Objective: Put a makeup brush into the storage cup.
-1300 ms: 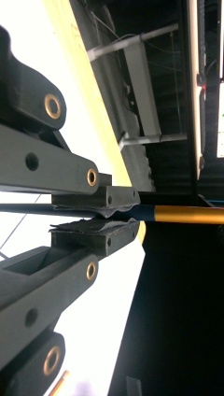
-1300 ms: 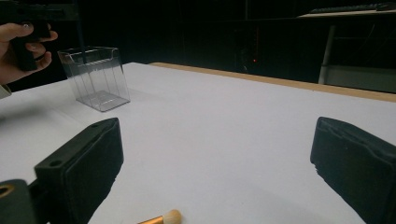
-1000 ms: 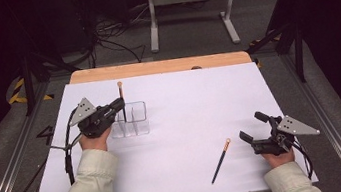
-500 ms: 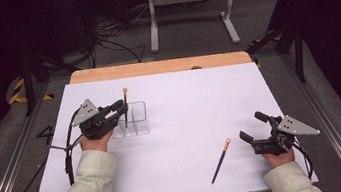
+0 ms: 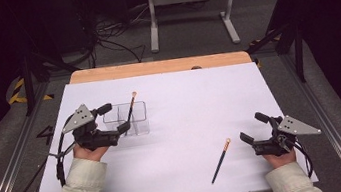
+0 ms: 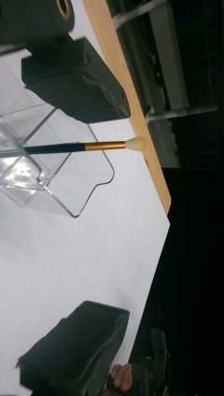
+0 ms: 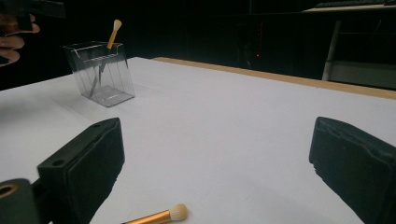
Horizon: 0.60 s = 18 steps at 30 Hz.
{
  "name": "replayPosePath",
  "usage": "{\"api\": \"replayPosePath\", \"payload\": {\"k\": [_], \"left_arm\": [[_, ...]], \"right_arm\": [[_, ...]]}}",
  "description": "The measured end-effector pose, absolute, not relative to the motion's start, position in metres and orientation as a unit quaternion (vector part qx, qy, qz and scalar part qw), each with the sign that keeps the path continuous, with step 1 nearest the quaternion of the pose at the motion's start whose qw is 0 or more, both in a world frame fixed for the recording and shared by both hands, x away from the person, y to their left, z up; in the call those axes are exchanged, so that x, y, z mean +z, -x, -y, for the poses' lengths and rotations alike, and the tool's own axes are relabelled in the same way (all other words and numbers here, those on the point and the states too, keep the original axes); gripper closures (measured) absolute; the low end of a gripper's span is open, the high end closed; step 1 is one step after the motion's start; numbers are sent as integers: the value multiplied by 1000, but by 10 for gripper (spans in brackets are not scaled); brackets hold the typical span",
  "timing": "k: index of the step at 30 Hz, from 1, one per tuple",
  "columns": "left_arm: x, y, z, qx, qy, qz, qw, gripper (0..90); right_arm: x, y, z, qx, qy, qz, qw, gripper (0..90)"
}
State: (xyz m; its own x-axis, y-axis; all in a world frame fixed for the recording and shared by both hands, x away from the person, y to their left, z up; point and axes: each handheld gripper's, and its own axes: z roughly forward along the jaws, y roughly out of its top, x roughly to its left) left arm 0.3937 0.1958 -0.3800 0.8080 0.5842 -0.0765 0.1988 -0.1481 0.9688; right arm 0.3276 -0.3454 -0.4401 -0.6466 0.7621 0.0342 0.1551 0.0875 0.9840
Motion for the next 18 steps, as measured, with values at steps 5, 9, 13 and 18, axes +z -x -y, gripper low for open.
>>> {"api": "replayPosePath", "payload": {"k": [5, 9, 13, 18], "left_arm": [[-380, -382, -205, 149, -742, -271, 594, 23], [-380, -371, -210, 156, -748, -270, 586, 18], [-380, -366, -214, 161, -756, -267, 576, 18], [-383, -362, -218, 159, -762, -273, 566, 18]], "right_arm": [[-435, -325, 347, 594, -332, -687, 255, 15], [-431, -324, 348, 592, -327, -692, 252, 13], [-427, -323, 347, 586, -329, -699, 246, 7], [-419, -319, 345, 573, -329, -712, 239, 6]]}}
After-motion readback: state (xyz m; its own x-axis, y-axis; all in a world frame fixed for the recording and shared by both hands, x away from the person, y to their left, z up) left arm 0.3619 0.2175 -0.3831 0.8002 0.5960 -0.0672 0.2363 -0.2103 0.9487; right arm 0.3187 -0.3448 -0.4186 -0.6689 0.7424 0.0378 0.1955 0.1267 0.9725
